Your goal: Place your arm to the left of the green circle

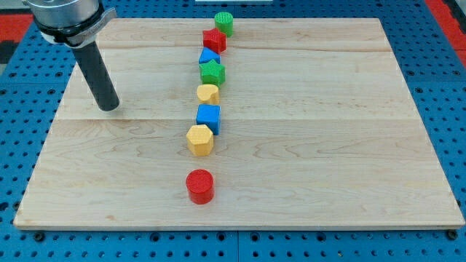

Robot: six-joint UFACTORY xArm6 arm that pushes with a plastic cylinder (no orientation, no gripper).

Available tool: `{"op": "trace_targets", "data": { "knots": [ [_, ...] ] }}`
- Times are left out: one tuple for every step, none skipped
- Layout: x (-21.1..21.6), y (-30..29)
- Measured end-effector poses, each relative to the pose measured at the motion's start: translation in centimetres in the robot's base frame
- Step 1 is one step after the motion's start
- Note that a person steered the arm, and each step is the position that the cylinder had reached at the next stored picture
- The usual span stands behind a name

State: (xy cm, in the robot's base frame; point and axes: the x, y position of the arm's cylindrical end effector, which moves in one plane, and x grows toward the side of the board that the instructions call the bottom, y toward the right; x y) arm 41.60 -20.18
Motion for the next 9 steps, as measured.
{"op": "trace_targets", "data": {
  "knots": [
    [-1.3,-0.1],
    [-6.5,0.9],
    [-10.6,0.8],
    [-14.7,2.5],
    [-18.8,5.0],
    [-20.3,9.9],
    [-21.9,12.8],
    [-22.4,14.7],
    [-20.7,20.4]
  ]
}}
